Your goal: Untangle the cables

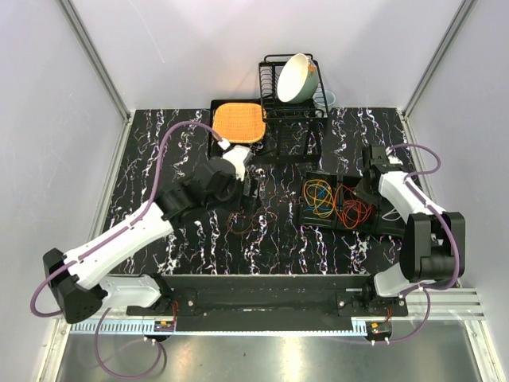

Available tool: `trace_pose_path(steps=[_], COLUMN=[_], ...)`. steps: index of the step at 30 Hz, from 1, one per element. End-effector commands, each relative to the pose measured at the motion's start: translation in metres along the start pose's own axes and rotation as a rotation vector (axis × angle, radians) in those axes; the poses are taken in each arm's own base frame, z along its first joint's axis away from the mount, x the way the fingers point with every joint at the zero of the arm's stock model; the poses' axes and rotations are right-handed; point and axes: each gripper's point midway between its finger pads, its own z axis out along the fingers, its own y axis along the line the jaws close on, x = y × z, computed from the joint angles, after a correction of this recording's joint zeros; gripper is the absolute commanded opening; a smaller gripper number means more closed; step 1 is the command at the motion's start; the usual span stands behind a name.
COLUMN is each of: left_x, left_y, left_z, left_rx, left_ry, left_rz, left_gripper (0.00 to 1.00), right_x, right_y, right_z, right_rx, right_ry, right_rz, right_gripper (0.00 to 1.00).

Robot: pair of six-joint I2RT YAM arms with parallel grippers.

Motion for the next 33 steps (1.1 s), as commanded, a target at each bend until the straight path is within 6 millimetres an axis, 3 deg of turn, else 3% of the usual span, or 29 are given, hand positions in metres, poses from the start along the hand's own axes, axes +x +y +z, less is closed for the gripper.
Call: trace_pose_path(steps=[1, 5, 14, 17, 18, 21, 22, 25, 28, 33], left_x=[-0.001, 0.002, 0.032, 0.04, 0.041, 0.044, 0.044, 0.046, 0.047, 0.048], left_y=[0.025, 0.043, 0.079, 0.084, 0.085, 0.086, 0.087, 0.09, 0.092, 0.099], left_z=[-0.025, -0.04, -0.039, -0.036, -0.035, -0.033, -0.032, -0.028, -0.026, -0.027], left_rx=[-0.091, -0.156, -0.268, -0.278, -0.276, -0.272, -0.274, -0.279, -0.284, -0.312], left_ry=[-0.056, -0.081, -0.055, -0.053, -0.057, -0.067, -0.067, -0.06, -0.051, -0.051], left_rz=[0.032, 0.052, 0.077, 0.075, 0.076, 0.074, 0.074, 0.076, 0.084, 0.094], left_gripper=[0.87, 0.88, 0.89, 0.89, 0.89, 0.89, 0.89, 0.9, 0.89, 0.9], right_x=[-0.038, -0.055, -0.061, -0.061, -0.065, -0.068, -0.067, -0.067, -0.064, -0.038], right_y=[0.003, 0.01, 0.02, 0.024, 0.025, 0.023, 0.022, 0.019, 0.018, 0.053], right_z=[0.002, 0.007, 0.007, -0.008, -0.019, -0.037, -0.04, -0.051, -0.06, -0.083], right_rx=[0.049, 0.065, 0.02, -0.037, -0.058, -0.09, -0.095, -0.104, -0.124, -0.352], right_ry=[-0.118, -0.147, -0.161, -0.174, -0.195, -0.222, -0.225, -0.232, -0.223, -0.145], right_rz=[-0.018, -0.05, -0.074, -0.072, -0.069, -0.072, -0.069, -0.074, -0.079, -0.081], right_gripper=[0.0, 0.0, 0.01, 0.1, 0.22, 0.45, 0.48, 0.57, 0.57, 0.54])
